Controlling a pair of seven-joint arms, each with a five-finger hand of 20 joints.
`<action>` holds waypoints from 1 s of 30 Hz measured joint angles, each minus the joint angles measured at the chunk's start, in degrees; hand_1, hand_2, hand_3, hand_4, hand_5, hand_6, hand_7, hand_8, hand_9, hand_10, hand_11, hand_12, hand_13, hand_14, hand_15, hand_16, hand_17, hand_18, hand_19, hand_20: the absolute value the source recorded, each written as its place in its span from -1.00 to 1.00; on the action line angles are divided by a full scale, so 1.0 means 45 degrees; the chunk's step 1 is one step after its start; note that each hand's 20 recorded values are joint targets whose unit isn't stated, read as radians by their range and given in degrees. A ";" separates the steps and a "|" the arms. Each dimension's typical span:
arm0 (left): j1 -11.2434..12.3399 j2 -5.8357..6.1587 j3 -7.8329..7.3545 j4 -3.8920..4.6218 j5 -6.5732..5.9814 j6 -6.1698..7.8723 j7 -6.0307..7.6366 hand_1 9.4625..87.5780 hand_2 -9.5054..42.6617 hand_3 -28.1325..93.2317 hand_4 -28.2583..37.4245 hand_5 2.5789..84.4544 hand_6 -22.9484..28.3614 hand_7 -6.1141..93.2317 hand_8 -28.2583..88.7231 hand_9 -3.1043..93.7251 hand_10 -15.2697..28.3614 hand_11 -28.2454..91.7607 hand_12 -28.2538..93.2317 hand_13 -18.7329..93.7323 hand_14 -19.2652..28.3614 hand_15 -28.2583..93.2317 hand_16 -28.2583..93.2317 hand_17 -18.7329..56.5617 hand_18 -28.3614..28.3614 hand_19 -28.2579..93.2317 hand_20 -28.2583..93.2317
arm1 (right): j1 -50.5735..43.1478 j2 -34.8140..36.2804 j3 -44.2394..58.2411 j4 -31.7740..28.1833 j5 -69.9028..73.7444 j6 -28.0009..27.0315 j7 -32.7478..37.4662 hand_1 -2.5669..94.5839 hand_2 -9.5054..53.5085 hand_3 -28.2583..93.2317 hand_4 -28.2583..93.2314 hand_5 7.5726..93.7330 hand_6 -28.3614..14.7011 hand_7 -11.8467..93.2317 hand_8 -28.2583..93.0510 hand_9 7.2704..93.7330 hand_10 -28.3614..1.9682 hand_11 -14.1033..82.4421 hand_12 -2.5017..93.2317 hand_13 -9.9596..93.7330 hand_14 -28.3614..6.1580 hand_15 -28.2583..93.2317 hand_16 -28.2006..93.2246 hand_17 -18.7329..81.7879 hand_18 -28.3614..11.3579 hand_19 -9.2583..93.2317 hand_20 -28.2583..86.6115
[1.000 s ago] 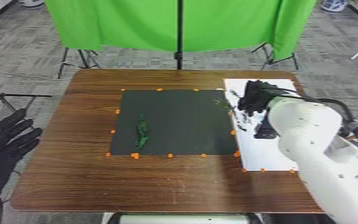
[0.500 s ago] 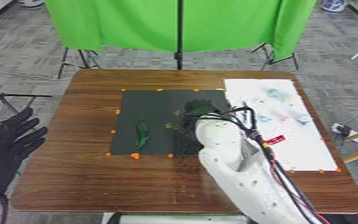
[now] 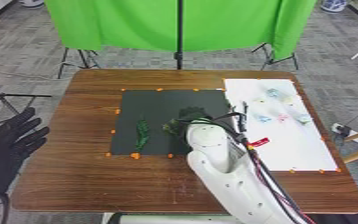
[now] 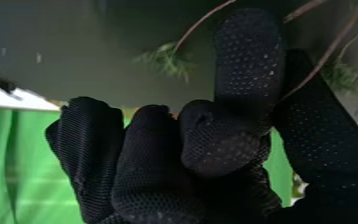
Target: Arrange flowers
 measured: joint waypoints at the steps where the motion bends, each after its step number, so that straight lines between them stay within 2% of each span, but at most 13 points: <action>1: -0.0036 0.0000 0.0026 0.0015 0.0005 -0.0005 -0.0023 -0.62 -0.92 0.61 -1.00 -0.35 -0.08 -0.42 -0.71 -0.45 0.16 -0.18 -0.28 -0.28 0.38 -0.04 -0.52 -0.76 0.81 0.19 -0.43 | -0.0003 -0.0105 0.0035 0.0079 0.0176 -0.0115 0.0140 -0.36 -0.52 0.82 -0.98 1.00 0.50 0.16 -0.68 1.00 0.49 0.71 -0.54 1.00 0.39 0.81 -0.08 0.62 -0.75 1.00 0.73; 6: -0.0323 0.0047 0.0179 0.0131 0.0013 -0.0057 -0.0173 -0.61 -0.92 0.60 -1.00 -0.35 -0.08 -0.41 -0.71 -0.45 0.16 -0.18 -0.28 -0.28 0.38 -0.05 -0.52 -0.76 0.81 0.19 -0.43 | -0.0170 -0.0824 0.0699 0.0136 0.1854 -0.0472 0.1137 -0.49 -0.27 0.77 -0.98 1.00 0.48 0.16 -0.67 1.00 0.48 0.72 -0.55 1.00 0.39 0.82 -0.11 0.63 -0.75 1.00 0.73; 9: -0.0416 0.0118 0.0206 0.0150 0.0013 -0.0070 -0.0235 -0.62 -0.92 0.60 -0.99 -0.35 -0.08 -0.41 -0.71 -0.45 0.16 -0.18 -0.28 -0.28 0.38 -0.04 -0.52 -0.76 0.81 0.19 -0.43 | -0.0280 -0.1108 0.0924 0.0136 0.2697 -0.0565 0.1333 -0.51 -0.21 0.77 -0.98 1.00 0.48 0.16 -0.67 1.00 0.48 0.72 -0.56 1.00 0.39 0.82 -0.12 0.64 -0.75 1.00 0.73; 28: -0.0575 0.0281 0.0269 0.0186 0.0015 -0.0100 -0.0449 -0.62 -0.91 0.60 -1.00 -0.35 -0.08 -0.41 -0.71 -0.45 0.16 -0.18 -0.28 -0.28 0.38 -0.05 -0.52 -0.76 0.81 0.19 -0.43 | -0.0449 -0.1786 0.1525 0.0028 0.2626 -0.0048 0.1205 -0.65 -0.25 0.72 -1.00 1.00 0.44 0.12 -0.67 1.00 0.48 0.70 -0.56 1.00 0.45 0.82 -0.15 0.67 -0.74 1.00 0.72; 30: -0.0597 0.0281 0.0269 0.0192 0.0022 -0.0106 -0.0466 -0.61 -0.91 0.60 -1.00 -0.35 -0.08 -0.41 -0.71 -0.45 0.16 -0.18 -0.28 -0.28 0.38 -0.05 -0.52 -0.76 0.81 0.19 -0.43 | -0.0474 -0.1832 0.1664 -0.0174 0.2762 -0.0056 0.1205 -0.66 -0.25 0.71 -1.00 1.00 0.43 0.08 -0.68 1.00 0.45 0.65 -0.55 1.00 0.41 0.78 -0.13 0.62 -0.74 1.00 0.72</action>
